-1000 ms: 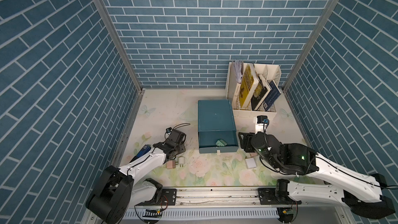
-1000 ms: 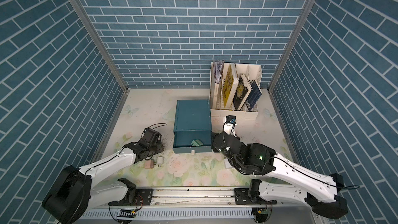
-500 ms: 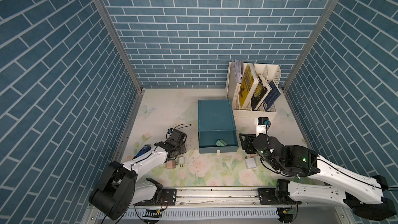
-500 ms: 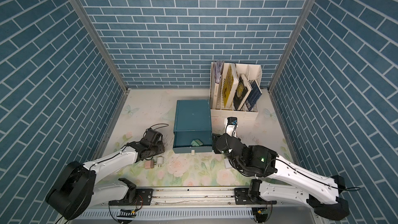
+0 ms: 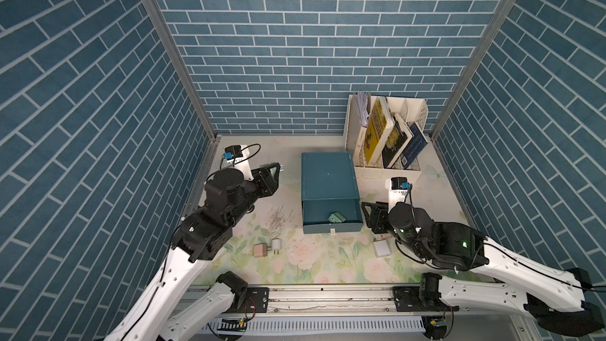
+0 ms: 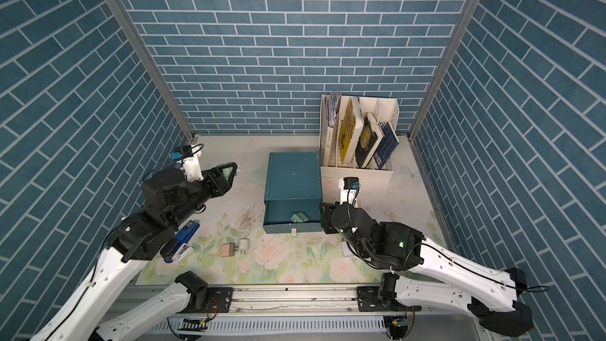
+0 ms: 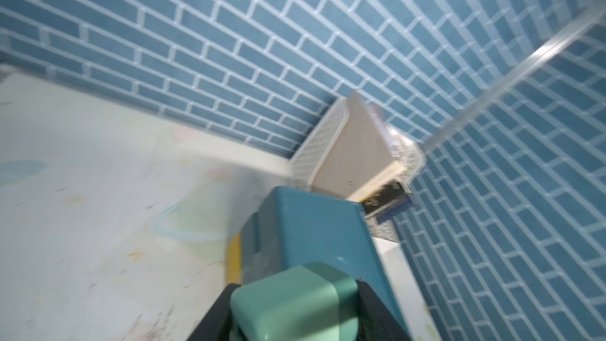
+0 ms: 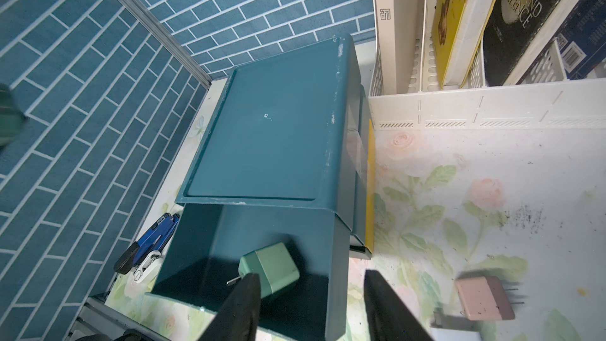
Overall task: Place the plugs into the drawer by color
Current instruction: Place the plug in the drawer.
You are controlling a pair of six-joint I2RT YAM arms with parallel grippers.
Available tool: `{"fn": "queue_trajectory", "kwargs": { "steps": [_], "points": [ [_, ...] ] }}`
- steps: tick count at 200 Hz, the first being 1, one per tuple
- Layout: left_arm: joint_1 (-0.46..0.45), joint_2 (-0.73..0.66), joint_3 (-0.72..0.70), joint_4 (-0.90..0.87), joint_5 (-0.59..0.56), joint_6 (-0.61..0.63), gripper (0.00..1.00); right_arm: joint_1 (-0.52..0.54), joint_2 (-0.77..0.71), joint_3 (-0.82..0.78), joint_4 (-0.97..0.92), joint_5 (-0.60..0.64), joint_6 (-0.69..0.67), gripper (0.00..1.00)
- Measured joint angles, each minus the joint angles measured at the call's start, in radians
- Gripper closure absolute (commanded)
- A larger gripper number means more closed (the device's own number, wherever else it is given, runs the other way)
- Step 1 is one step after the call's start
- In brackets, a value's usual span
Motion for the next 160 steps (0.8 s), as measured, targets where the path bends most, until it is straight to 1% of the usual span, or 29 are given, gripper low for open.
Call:
{"fn": "queue_trajectory", "kwargs": {
  "steps": [7,33,53,79,88,96,114,121,126,140,160],
  "points": [
    [-0.045,0.000,-0.002,0.018,0.034,0.003,0.95,0.000,0.000,0.000,-0.001,0.001,-0.001,0.46],
    [-0.217,0.060,-0.043,0.082,0.153,0.032,0.78,0.000,-0.011,0.000,-0.005,0.000,-0.009,0.46],
    [-0.293,0.139,-0.072,0.088,0.206,0.061,0.67,0.000,-0.042,-0.004,-0.005,-0.002,-0.009,0.46],
    [-0.309,0.203,-0.102,0.076,0.231,0.090,0.55,0.000,-0.074,-0.021,-0.004,-0.008,-0.009,0.46],
    [-0.309,0.217,-0.103,0.066,0.231,0.097,0.48,0.000,-0.078,-0.031,-0.005,-0.010,-0.008,0.45],
    [-0.310,0.226,-0.103,0.064,0.227,0.101,0.39,0.000,-0.078,-0.039,-0.004,-0.015,-0.009,0.44],
    [-0.313,0.241,-0.103,0.057,0.198,0.109,0.28,0.002,-0.069,-0.047,0.005,-0.040,-0.022,0.40],
    [-0.313,0.245,-0.103,0.056,0.187,0.113,0.21,0.009,-0.062,-0.048,0.012,-0.049,-0.032,0.39],
    [-0.313,0.247,-0.103,0.055,0.180,0.109,0.17,0.018,-0.053,-0.048,0.019,-0.052,-0.038,0.38],
    [-0.313,0.248,-0.103,0.054,0.161,0.114,0.16,0.052,-0.028,-0.047,0.033,-0.058,-0.058,0.36],
    [-0.314,0.252,-0.095,0.048,0.135,0.119,0.18,0.128,0.013,-0.036,0.051,-0.059,-0.092,0.34]
  ]
}}
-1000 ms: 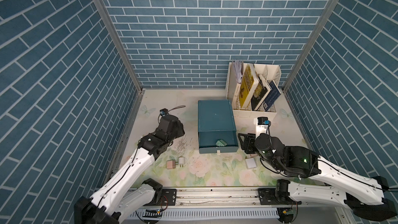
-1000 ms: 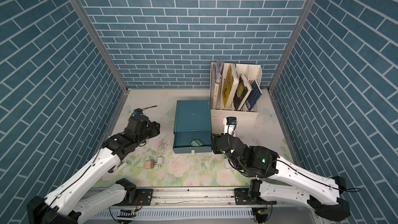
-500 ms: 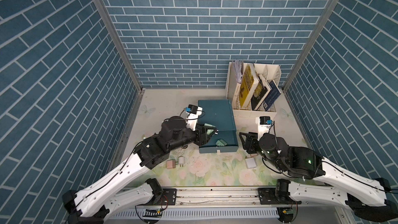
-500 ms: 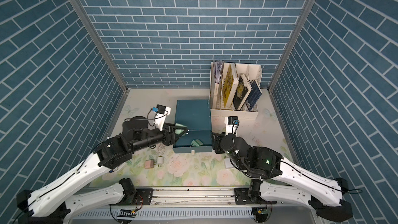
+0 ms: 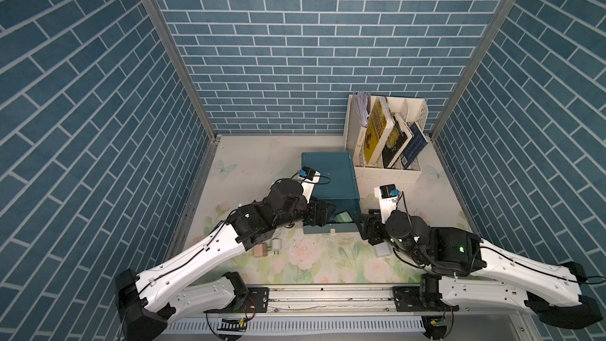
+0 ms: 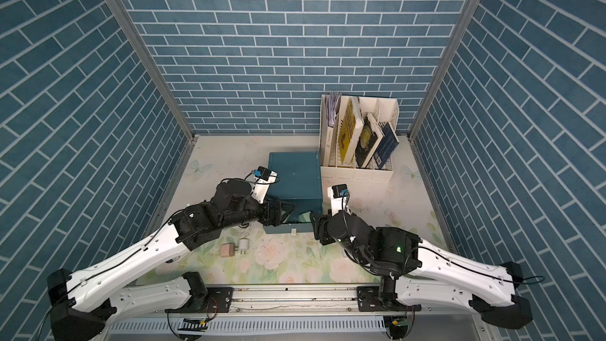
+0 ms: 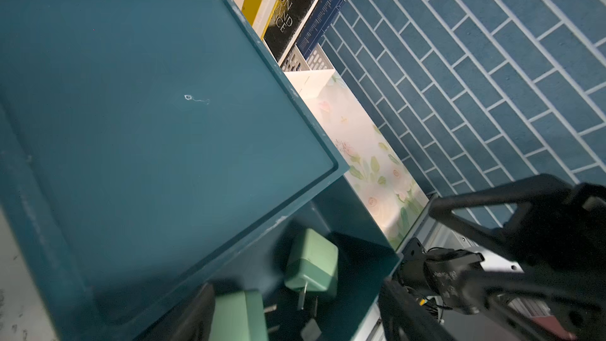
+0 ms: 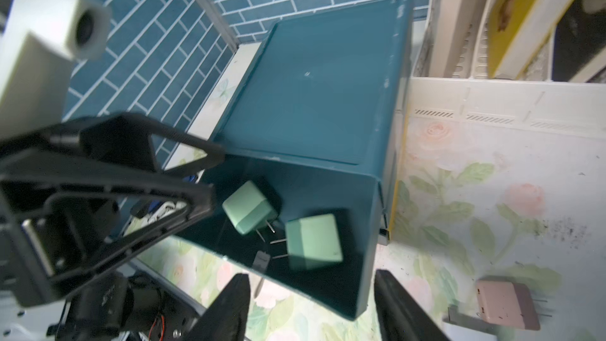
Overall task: Place the plugs into the drawer by color
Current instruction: Place the plug in the drawer, then close the drawer in the storage box.
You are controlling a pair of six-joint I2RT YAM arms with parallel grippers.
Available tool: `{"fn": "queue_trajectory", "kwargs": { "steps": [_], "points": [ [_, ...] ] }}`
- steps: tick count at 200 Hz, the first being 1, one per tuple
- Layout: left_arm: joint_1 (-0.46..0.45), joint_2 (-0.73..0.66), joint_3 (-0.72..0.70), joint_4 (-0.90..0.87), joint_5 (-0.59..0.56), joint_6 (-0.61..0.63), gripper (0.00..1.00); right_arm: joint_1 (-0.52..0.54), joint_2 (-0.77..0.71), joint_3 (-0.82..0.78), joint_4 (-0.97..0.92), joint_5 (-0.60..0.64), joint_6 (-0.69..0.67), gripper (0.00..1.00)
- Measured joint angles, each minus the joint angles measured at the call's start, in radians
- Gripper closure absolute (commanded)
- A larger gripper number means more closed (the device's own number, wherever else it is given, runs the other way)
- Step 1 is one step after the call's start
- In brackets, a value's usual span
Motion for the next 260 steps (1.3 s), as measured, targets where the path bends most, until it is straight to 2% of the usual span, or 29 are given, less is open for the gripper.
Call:
{"fn": "queue_trajectory", "kwargs": {
  "steps": [14,52,81,136,169,260],
  "points": [
    [-0.001,0.004,0.022,-0.015,-0.039,0.003,0.21,0.063,0.027,0.013,0.023,-0.003,-0.027,0.34],
    [0.010,0.006,0.133,-0.062,-0.232,0.008,0.21,0.254,0.132,0.050,0.066,0.004,-0.063,0.35],
    [0.064,0.028,0.152,-0.070,-0.284,0.012,0.26,0.312,0.209,0.046,0.073,0.003,-0.037,0.40],
    [0.150,0.125,0.088,-0.065,-0.255,0.011,0.24,0.314,0.183,-0.098,0.101,0.065,0.145,0.45],
    [0.179,0.134,0.042,-0.058,-0.235,0.006,0.27,0.280,0.195,-0.105,0.109,0.104,0.227,0.48],
    [0.189,0.120,-0.010,0.028,-0.166,0.002,0.34,0.066,0.304,-0.059,0.198,0.079,0.222,0.51]
  ]
}}
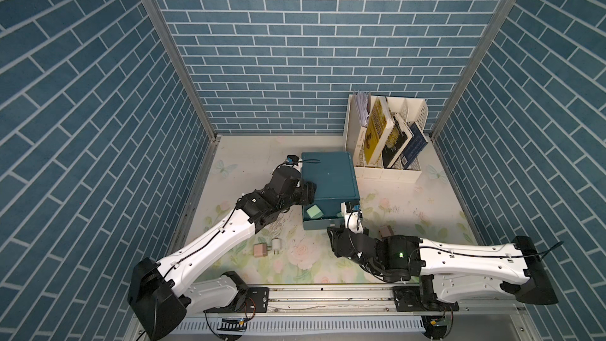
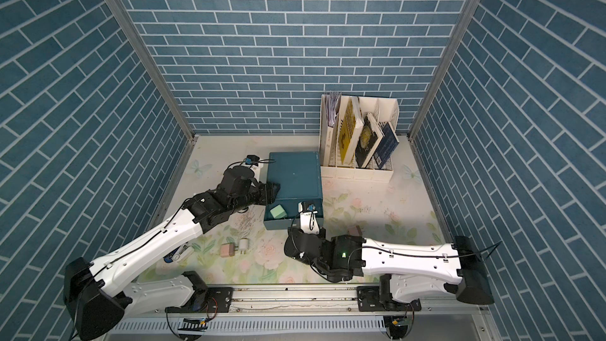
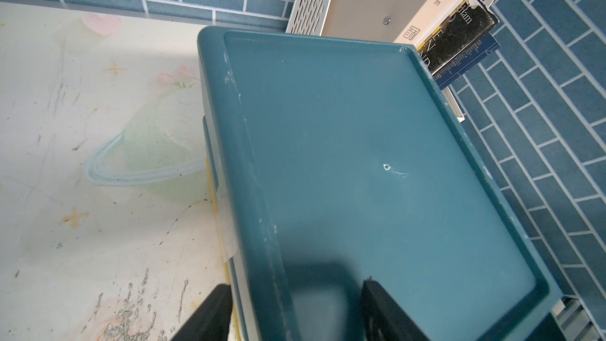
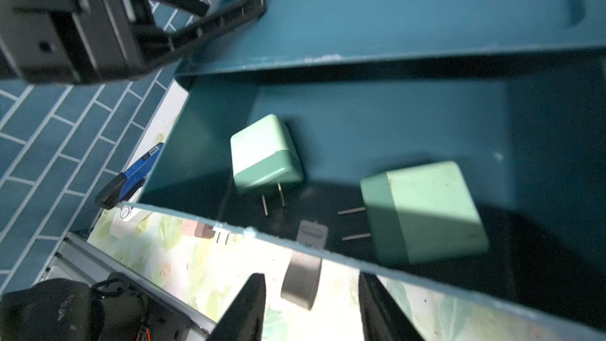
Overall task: Place the plugs into the drawer by color
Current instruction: Close the drawer in the storage box.
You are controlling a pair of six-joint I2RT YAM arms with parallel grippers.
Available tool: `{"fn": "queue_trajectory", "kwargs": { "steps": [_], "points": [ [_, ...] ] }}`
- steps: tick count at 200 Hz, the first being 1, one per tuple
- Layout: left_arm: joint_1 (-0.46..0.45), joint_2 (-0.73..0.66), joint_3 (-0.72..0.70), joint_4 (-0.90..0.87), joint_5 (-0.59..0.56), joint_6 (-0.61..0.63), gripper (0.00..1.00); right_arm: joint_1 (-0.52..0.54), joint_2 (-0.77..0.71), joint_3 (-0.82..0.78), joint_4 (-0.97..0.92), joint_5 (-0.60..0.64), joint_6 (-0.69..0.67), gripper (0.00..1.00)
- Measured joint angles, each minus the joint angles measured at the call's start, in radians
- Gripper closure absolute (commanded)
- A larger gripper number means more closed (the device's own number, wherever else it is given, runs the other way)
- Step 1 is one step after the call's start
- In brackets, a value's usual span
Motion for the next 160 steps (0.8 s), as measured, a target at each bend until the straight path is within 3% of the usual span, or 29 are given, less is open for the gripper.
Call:
{"fn": "queue_trajectory", "kwargs": {
  "steps": [79,160],
  "points": [
    [0.000,-0.018,-0.024,0.026,0.002,0.018,0.35,-0.159,0.081,0.046,0.090,-0.031,-0.096,0.53],
    [0.000,-0.023,-0.034,0.039,0.003,0.020,0.35,-0.180,0.120,0.044,0.147,-0.037,-0.132,0.50]
  ]
}}
